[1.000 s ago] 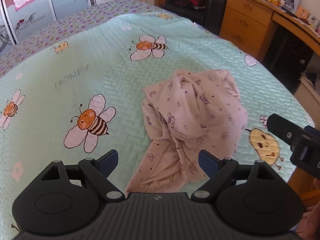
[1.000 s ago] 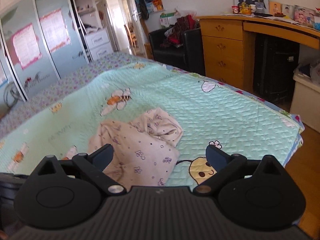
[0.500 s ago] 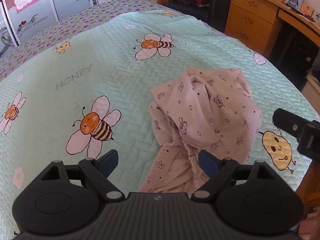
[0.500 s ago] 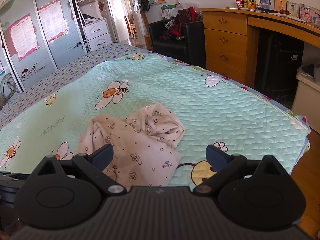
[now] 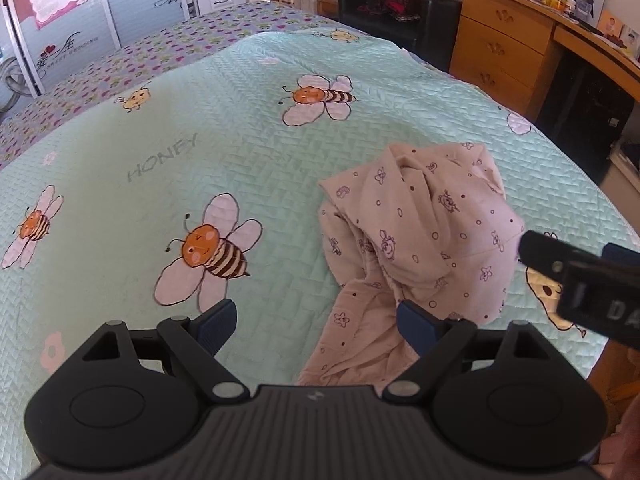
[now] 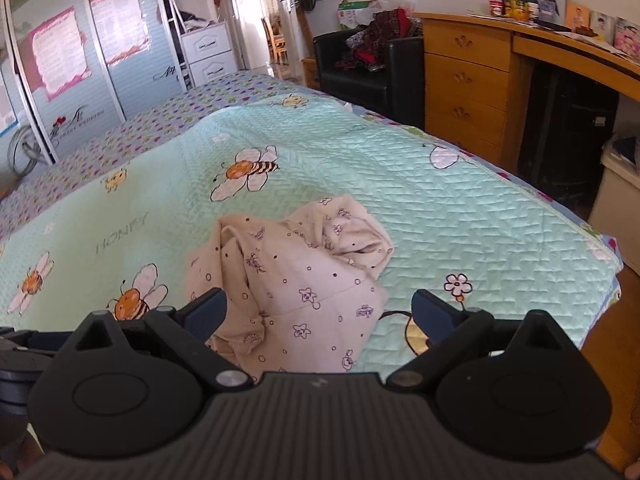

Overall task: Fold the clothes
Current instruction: 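Grasp the cream garment with the left gripper while the right gripper grasps another edge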

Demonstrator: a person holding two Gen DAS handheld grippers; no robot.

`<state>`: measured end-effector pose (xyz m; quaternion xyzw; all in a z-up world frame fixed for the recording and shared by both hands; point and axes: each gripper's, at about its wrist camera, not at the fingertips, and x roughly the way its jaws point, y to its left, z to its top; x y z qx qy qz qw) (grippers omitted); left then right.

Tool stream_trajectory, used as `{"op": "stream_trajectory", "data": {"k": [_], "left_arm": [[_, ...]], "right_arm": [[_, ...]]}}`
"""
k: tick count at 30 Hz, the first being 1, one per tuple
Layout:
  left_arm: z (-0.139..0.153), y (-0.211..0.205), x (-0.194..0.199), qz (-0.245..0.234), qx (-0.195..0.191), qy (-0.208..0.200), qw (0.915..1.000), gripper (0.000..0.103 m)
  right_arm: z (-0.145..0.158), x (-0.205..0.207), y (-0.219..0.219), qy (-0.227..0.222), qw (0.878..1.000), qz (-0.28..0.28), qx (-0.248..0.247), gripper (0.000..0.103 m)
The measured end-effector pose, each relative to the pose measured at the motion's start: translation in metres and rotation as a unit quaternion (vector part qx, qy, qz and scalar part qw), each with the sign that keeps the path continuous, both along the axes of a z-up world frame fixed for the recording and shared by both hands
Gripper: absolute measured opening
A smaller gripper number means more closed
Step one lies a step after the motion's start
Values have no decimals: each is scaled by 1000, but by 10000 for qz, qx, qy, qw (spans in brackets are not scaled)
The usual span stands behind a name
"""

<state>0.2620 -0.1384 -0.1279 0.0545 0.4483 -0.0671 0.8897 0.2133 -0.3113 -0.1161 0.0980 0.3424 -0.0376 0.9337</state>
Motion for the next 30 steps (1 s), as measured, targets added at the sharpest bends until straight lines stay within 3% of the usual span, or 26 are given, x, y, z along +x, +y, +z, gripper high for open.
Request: {"op": "stream_trajectory", "data": {"k": [7, 8, 12, 18, 19, 21, 23, 28, 30], "left_arm": [[-37, -24, 28, -279, 221, 295, 9989, 89], [-42, -27, 33, -304, 254, 331, 9987, 88], [-64, -37, 49, -406, 390, 476, 9973, 62], [-82, -47, 69, -479, 312, 599, 9966, 58], [-82, -47, 69, -520, 229, 561, 9968, 47], [-81, -48, 66, -632, 95, 470, 9968, 37], [-76, -48, 61, -725, 73, 344, 9967, 30], [-35, -32, 44, -735, -368, -109, 9966, 13], [-10, -29, 39, -798, -470, -364, 9950, 13]], "right_arm": [[-42, 35, -15, 372, 9992, 75, 88, 97], [-48, 41, -16, 434, 9990, 107, 27, 92], [-69, 62, -21, 659, 9976, 186, -42, 74], [-89, 80, -21, 756, 9967, 261, 160, 71], [-91, 81, -22, 737, 9966, 283, 218, 69], [-91, 80, -24, 718, 9959, 376, 410, 43], [-88, 77, -25, 687, 9950, 451, 573, 28], [-55, 55, -22, 304, 9967, 542, 521, 21], [-34, 44, -23, 79, 9970, 559, 526, 20]]}}
